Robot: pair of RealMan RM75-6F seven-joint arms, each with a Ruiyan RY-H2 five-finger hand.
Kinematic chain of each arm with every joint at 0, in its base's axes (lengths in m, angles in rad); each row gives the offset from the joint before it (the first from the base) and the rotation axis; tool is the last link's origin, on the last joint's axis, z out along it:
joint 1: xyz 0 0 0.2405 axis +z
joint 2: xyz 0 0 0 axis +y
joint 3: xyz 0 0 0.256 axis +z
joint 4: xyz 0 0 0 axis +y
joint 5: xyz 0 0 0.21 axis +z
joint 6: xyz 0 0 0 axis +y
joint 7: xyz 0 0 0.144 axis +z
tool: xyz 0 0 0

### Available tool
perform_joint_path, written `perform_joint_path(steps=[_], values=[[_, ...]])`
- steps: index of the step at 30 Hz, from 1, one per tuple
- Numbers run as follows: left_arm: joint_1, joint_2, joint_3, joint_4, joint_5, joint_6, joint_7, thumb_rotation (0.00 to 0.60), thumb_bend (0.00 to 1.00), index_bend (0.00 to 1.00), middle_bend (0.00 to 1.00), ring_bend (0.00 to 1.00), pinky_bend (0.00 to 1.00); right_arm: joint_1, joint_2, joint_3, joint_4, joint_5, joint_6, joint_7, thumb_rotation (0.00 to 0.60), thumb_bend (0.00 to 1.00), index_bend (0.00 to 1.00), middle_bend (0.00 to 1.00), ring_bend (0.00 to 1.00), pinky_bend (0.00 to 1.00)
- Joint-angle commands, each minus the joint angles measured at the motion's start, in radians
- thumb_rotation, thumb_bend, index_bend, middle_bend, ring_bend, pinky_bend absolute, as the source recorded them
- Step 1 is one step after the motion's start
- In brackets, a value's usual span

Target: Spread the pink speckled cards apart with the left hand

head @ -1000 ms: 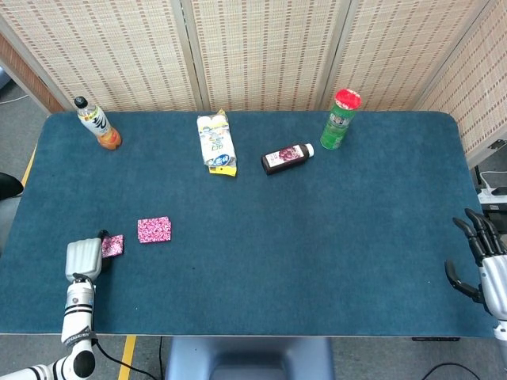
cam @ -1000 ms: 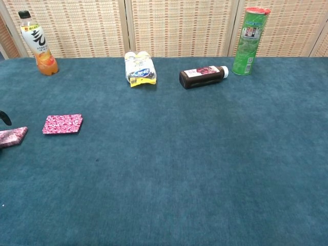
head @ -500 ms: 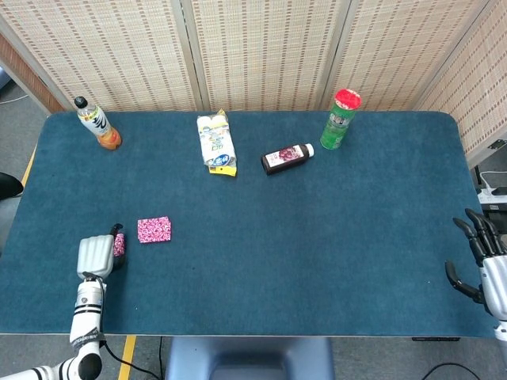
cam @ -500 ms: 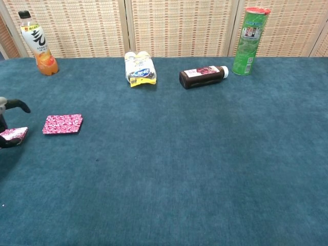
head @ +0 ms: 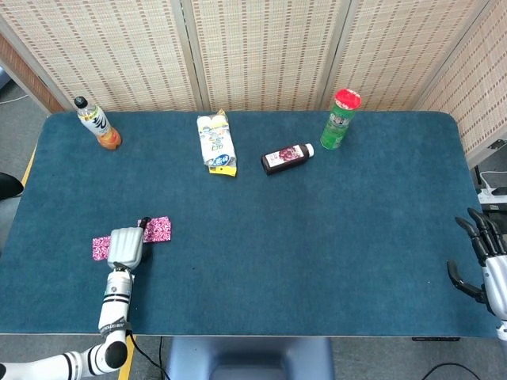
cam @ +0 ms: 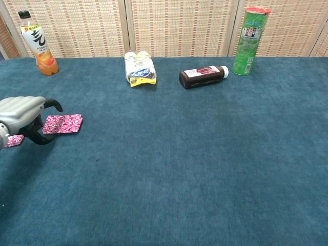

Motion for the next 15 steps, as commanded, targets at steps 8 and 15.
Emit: perform_joint_path(steps=[8,15], values=[[-0.051,-0.047,-0.027,0.073,-0.049,-0.049,0.047,0.600,0.30,0.21,1.00,1.00,1.00,-0.001,0.003,0.000,0.000,-0.001,0.002,0.006,0.600,0.42,0.12,0.01,0.00,0.31],[-0.068,-0.048,-0.038,0.084,-0.076,-0.064,0.069,0.600,0.30,0.22,1.00,1.00,1.00,0.000,0.003,-0.001,0.000,-0.002,0.001,0.008,0.600,0.42,0.12,0.01,0.00,0.31]])
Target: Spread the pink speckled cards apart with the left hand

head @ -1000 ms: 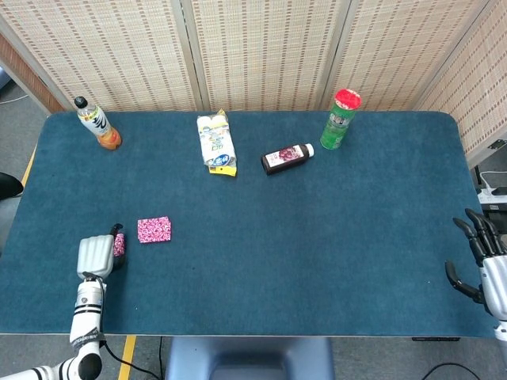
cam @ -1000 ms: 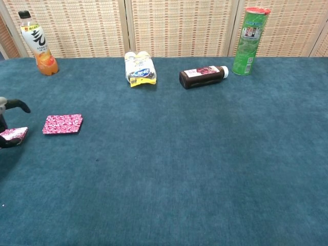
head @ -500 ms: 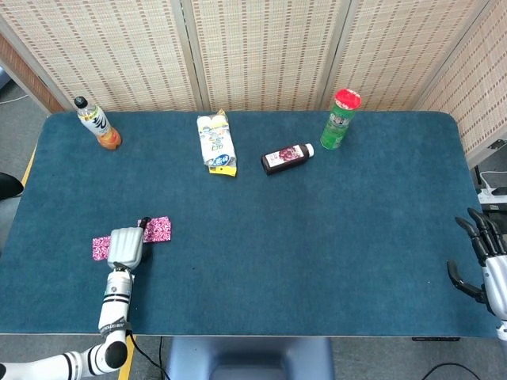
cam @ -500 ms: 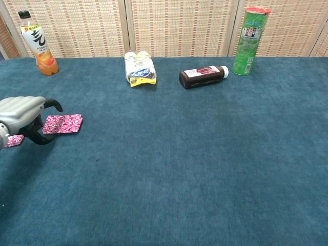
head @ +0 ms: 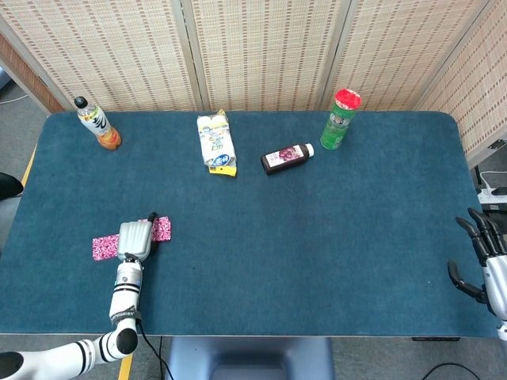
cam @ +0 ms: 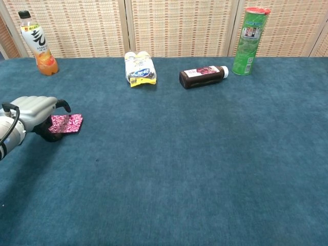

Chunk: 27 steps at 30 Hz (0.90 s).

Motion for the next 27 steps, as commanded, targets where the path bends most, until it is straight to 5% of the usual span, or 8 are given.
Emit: perform_joint_path(steps=[1,27], values=[[-0.007,0.001,-0.005,0.002,-0.013,-0.008,0.010,0.600,0.30,0.22,1.00,1.00,1.00,0.000,0.000,0.000,0.000,0.000,0.000,0.000,0.600,0.42,0.12,0.01,0.00,0.31],[-0.063,0.020,-0.012,-0.034,-0.107,-0.016,0.089,0.600,0.30,0.28,1.00,1.00,1.00,0.000,0.003,-0.001,0.001,-0.002,0.001,0.009,0.600,0.42,0.12,0.01,0.00,0.31]])
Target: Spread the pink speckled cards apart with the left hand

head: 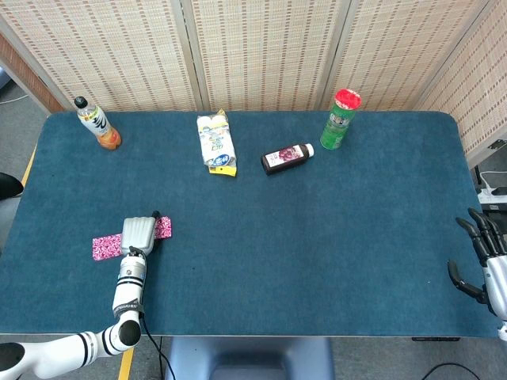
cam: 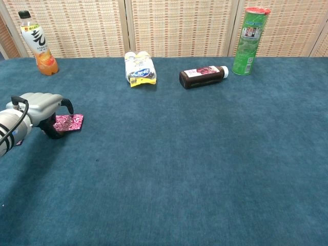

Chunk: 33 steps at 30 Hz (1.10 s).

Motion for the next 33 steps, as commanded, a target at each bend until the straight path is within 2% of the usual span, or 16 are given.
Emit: perform_joint_path(steps=[1,13,21,33], values=[[-0.002,-0.001,0.002,0.000,0.000,0.003,-0.002,0.600,0.30,0.28,1.00,1.00,1.00,0.001,0.000,0.000,0.000,0.000,-0.001,0.000,0.600,0.42,0.12,0.01,0.00,0.31],[-0.005,-0.004,0.012,0.001,0.002,0.017,-0.014,0.600,0.30,0.32,1.00,1.00,1.00,0.000,-0.001,0.000,0.001,-0.001,0.001,0.000,0.600,0.42,0.12,0.01,0.00,0.31],[0.000,-0.005,0.019,0.005,0.014,0.025,-0.032,0.600,0.30,0.45,1.00,1.00,1.00,0.000,-0.001,0.000,0.000,0.000,0.000,-0.002,0.600,0.42,0.12,0.01,0.00,0.31],[0.013,0.005,0.029,-0.015,0.044,0.049,-0.055,0.600,0.30,0.58,1.00,1.00,1.00,0.001,-0.002,0.000,0.002,-0.001,0.000,-0.001,0.600,0.42,0.12,0.01,0.00,0.31]])
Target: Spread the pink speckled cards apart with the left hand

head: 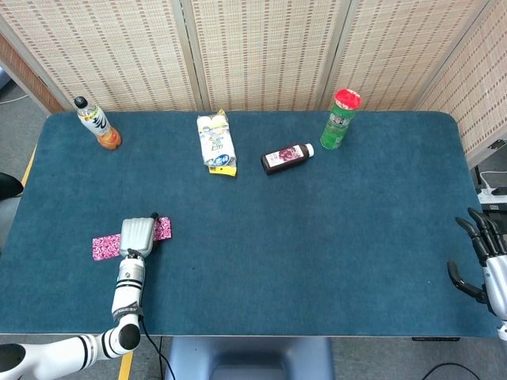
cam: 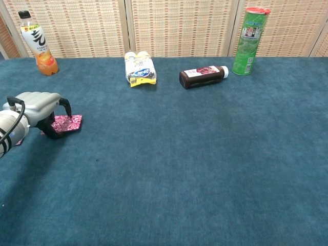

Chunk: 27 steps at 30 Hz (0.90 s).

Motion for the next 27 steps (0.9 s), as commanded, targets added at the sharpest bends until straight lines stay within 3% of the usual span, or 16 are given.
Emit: perform_joint_path(steps=[1,15,27], values=[[0.005,0.006,0.003,-0.012,0.010,0.009,-0.006,0.600,0.30,0.59,1.00,1.00,1.00,0.000,-0.001,0.000,0.001,0.000,0.000,-0.001,0.600,0.42,0.12,0.01,0.00,0.31],[0.058,0.081,0.038,-0.130,0.079,0.077,-0.037,0.600,0.30,0.61,1.00,1.00,1.00,0.002,-0.003,0.001,0.001,0.001,-0.003,-0.003,0.600,0.42,0.12,0.01,0.00,0.31],[0.255,0.254,0.206,-0.391,0.213,0.262,-0.095,0.600,0.30,0.62,1.00,1.00,1.00,0.002,-0.003,-0.003,-0.001,-0.003,-0.005,-0.007,0.600,0.42,0.12,0.01,0.00,0.31]])
